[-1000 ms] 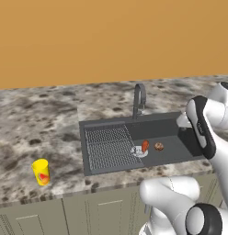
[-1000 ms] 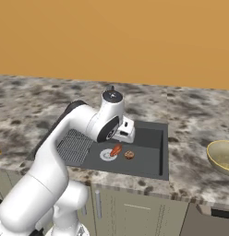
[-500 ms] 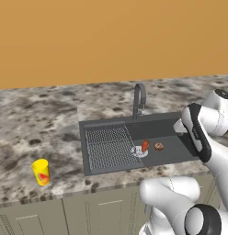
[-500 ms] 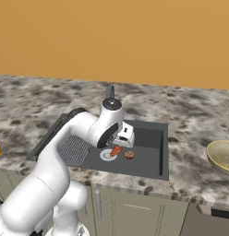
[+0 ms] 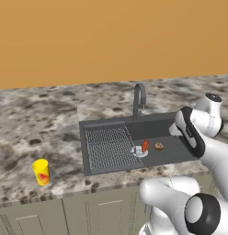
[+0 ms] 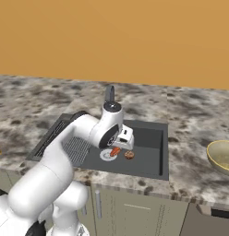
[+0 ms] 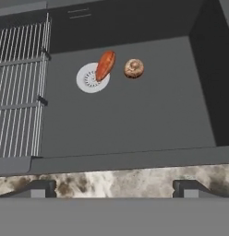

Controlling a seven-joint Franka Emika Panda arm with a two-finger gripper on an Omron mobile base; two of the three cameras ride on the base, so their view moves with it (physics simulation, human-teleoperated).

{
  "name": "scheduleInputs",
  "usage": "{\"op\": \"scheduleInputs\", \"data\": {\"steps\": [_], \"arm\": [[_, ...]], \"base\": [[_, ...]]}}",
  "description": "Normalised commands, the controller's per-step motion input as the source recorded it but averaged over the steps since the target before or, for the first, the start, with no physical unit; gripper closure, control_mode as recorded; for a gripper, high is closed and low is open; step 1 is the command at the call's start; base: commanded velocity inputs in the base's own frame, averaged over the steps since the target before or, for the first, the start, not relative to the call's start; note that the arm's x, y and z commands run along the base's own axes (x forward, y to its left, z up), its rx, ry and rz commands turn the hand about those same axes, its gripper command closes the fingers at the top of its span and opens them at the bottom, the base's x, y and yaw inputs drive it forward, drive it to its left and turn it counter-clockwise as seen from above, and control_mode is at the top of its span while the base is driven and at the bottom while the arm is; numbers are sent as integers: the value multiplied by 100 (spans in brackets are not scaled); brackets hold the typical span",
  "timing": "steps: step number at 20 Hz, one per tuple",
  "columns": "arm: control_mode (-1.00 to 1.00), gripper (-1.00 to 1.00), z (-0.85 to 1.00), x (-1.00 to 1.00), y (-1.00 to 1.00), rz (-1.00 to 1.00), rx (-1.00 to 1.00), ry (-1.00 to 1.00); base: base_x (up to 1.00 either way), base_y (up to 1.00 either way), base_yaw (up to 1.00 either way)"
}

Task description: Remove the sweet potato and mushroom from the sink. Then move the bowl and cup from the counter to the sink for washing.

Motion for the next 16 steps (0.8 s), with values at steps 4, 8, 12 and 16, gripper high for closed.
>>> {"op": "scheduleInputs", "data": {"steps": [4, 8, 12, 16], "arm": [[-100, -100, -22, 23, 0, 0, 0, 7], [-100, -100, -21, 20, 0, 0, 0, 3], [-100, -100, -20, 17, 0, 0, 0, 0], [-100, -100, -21, 18, 0, 0, 0, 0]], "base": [[0, 0, 0], [0, 0, 0], [0, 0, 0], [0, 0, 0]]}}
